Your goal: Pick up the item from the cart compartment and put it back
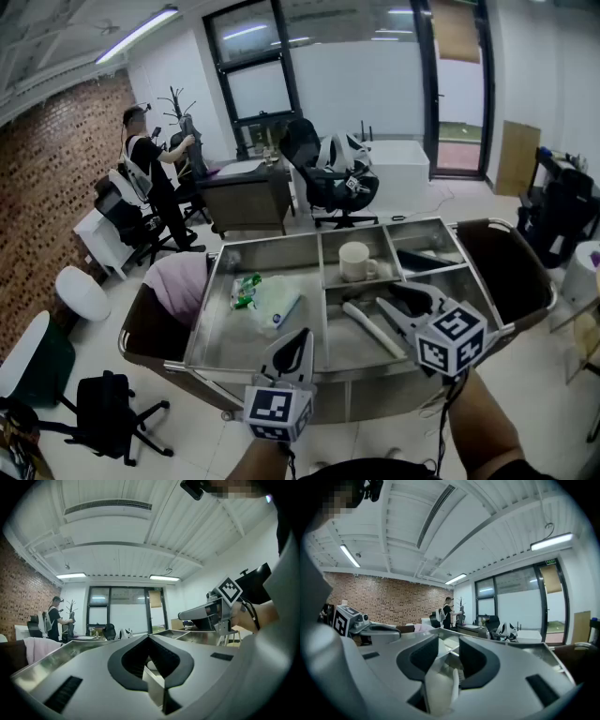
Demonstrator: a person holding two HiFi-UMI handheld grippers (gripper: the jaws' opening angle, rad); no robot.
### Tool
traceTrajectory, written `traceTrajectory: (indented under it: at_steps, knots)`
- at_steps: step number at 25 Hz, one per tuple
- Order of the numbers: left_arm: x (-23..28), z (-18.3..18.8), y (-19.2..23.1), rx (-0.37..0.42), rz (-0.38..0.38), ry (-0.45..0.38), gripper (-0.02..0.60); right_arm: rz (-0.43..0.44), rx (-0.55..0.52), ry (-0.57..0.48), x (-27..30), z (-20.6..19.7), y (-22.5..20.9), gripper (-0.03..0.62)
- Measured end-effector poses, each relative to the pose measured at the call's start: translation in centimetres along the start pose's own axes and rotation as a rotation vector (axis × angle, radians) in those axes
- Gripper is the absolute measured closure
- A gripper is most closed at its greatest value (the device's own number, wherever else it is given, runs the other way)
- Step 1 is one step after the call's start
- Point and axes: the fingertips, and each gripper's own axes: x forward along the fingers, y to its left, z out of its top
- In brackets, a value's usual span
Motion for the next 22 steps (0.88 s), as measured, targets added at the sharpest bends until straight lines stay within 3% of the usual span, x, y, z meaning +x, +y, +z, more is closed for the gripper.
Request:
traceTrajectory:
  at_steps: [10,22]
  knots:
    - [-0.1,0.1,0.1,-0.005,0.009,-0.003,0.581,0.01,-0.09,0.154,4.0,-0.5,-0.6,0.419]
    - [-0.4,-0.1,0.7,0.007,0.028,-0.008,0.581,0.09,-0.13,0.446,10.3,-6.6,-0.2,0.419]
